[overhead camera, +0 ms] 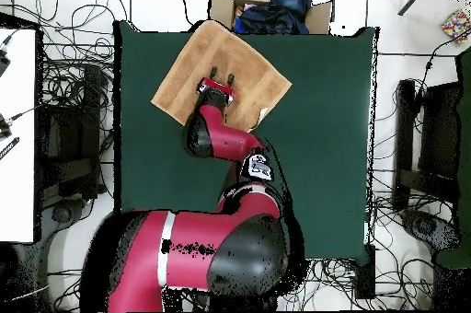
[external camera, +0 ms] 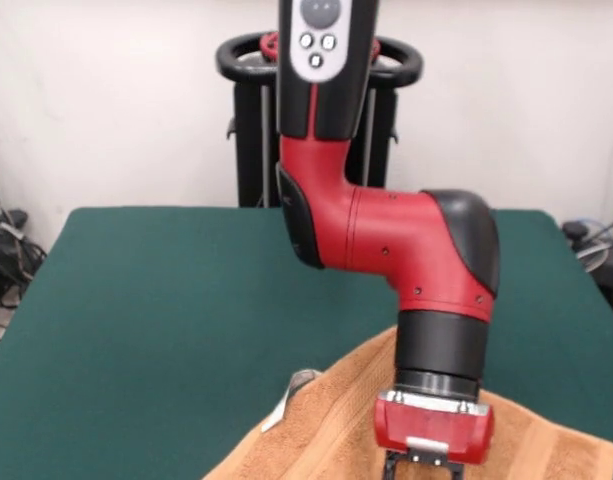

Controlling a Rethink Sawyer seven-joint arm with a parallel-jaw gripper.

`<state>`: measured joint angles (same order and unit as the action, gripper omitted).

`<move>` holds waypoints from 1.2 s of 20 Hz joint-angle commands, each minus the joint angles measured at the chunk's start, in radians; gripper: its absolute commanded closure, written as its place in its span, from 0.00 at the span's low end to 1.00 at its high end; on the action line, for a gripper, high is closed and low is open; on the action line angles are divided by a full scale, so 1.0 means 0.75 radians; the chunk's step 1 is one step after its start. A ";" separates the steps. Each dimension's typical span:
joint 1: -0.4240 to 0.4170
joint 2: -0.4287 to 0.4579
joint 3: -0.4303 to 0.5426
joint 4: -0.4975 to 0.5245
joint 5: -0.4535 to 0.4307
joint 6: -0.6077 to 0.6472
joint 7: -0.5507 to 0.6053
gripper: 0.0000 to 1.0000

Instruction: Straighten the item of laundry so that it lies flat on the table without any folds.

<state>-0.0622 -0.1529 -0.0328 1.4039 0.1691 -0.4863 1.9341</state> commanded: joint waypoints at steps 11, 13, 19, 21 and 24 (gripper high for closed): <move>-0.010 -0.263 -0.034 0.313 0.032 0.861 0.182 0.00; -0.015 -0.278 -0.032 0.315 0.025 0.885 0.173 0.00; -0.064 -0.217 0.022 0.300 0.016 0.966 0.107 0.00; -0.066 -0.190 0.016 0.307 0.013 0.961 0.107 0.00; -0.049 -0.137 -0.020 0.298 0.009 0.996 0.110 0.00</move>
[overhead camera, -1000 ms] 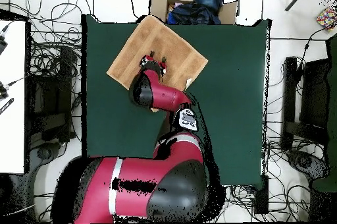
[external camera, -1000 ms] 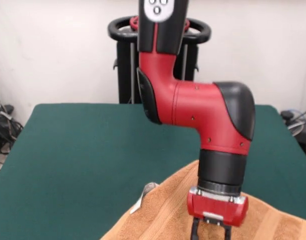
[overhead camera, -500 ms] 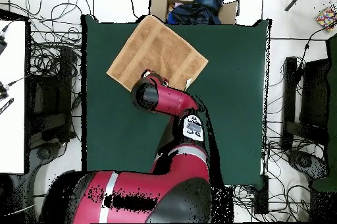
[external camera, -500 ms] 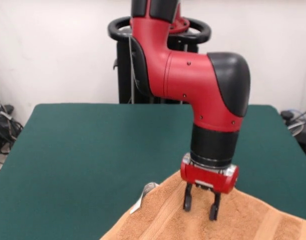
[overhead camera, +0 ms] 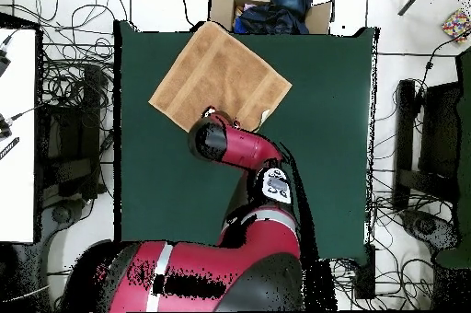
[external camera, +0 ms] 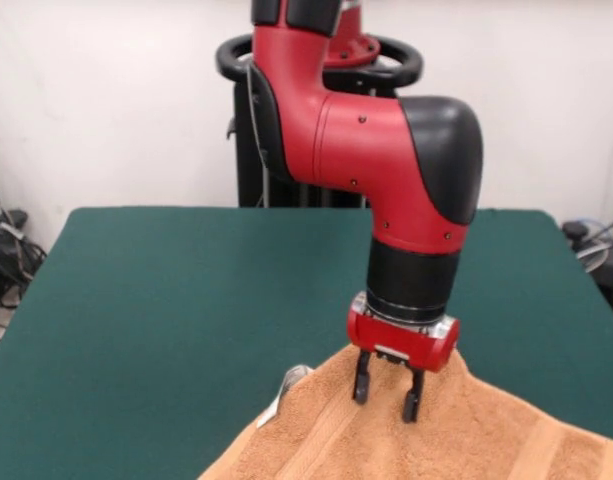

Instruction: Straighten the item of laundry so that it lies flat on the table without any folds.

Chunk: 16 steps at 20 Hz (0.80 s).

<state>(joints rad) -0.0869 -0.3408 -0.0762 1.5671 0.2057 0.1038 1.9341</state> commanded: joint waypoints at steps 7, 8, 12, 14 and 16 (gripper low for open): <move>-0.009 0.229 0.006 0.088 -0.031 0.264 0.126 0.00; -0.008 0.244 0.002 0.092 -0.018 0.285 0.139 0.00; -0.037 0.283 0.020 0.123 0.032 0.448 0.171 0.00; -0.041 0.290 0.006 0.124 0.027 0.515 0.160 0.00; -0.042 0.293 -0.008 0.132 0.015 0.536 0.152 0.00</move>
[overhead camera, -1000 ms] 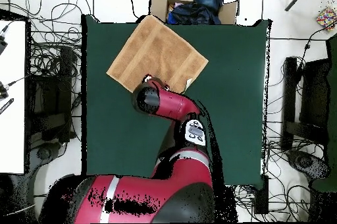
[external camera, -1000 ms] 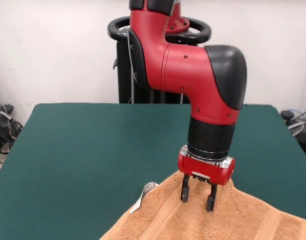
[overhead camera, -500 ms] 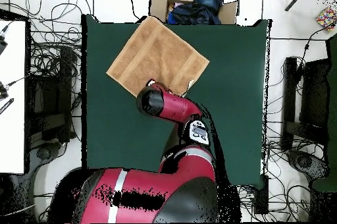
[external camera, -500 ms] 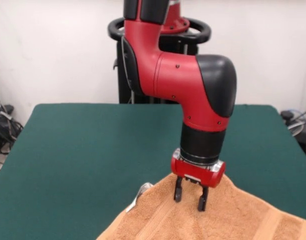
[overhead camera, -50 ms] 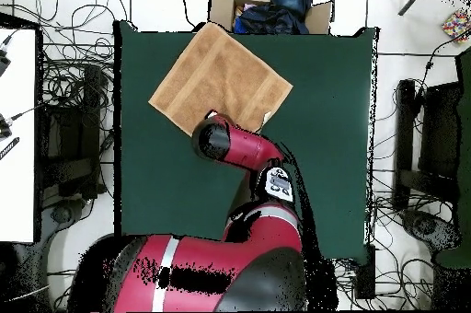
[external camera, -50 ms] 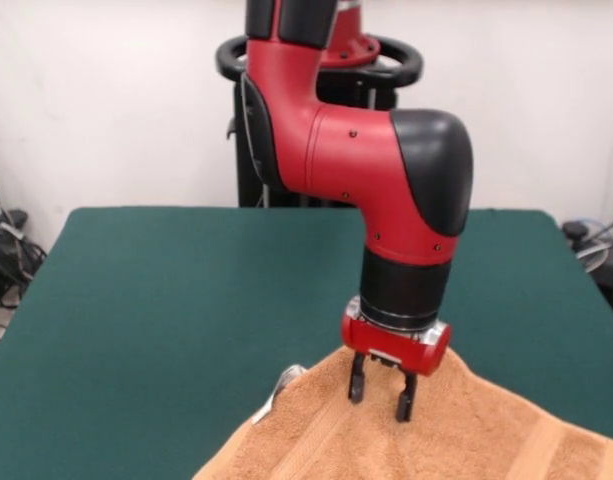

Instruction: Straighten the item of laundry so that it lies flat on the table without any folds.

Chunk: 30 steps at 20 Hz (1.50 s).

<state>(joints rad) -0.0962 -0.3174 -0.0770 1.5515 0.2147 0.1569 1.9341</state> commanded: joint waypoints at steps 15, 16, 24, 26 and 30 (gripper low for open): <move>-0.003 0.298 -0.168 0.090 -0.121 0.708 0.108 0.00; -0.004 0.308 -0.178 0.081 -0.134 0.702 0.101 0.00; -0.035 0.337 -0.197 0.053 -0.204 0.694 0.049 0.00; -0.038 0.330 -0.201 0.058 -0.216 0.703 0.040 0.00; -0.040 0.331 -0.211 0.056 -0.233 0.699 0.037 0.00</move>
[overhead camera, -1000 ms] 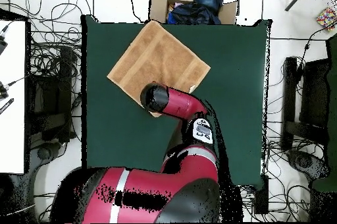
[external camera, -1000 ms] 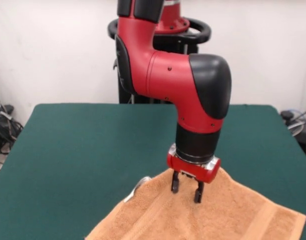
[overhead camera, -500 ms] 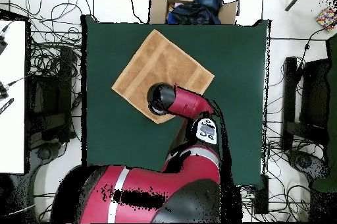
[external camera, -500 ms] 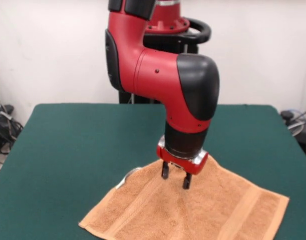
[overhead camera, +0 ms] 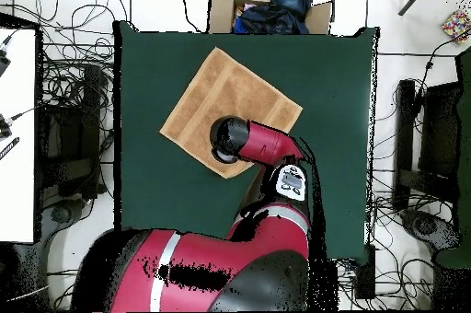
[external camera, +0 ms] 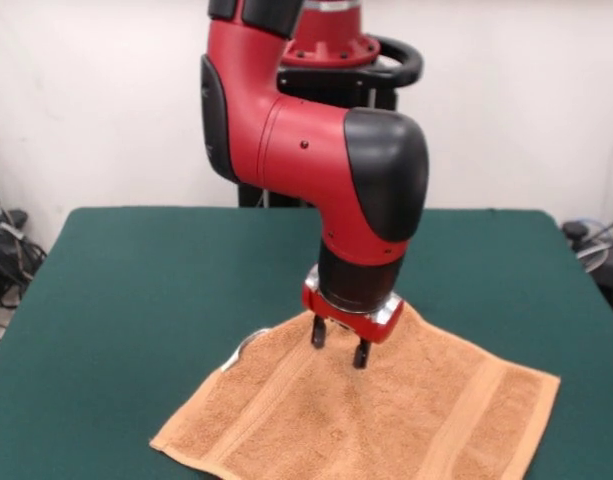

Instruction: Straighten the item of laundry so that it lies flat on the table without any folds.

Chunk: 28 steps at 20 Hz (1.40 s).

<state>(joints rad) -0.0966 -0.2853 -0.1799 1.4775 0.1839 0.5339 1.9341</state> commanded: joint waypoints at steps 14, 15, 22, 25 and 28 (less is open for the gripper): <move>-0.104 -0.052 0.073 0.390 -0.200 -0.170 0.078 0.00; -0.105 -0.064 0.089 0.391 -0.202 -0.257 0.109 0.00; 0.013 -0.192 0.038 0.301 -0.113 -0.085 0.214 0.00; 0.031 -0.215 0.058 0.307 -0.084 -0.058 0.231 0.00; 0.009 -0.224 0.139 0.302 -0.056 -0.183 0.237 0.00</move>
<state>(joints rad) -0.1029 -0.4182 -0.1801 1.6723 0.0839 0.3938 1.9341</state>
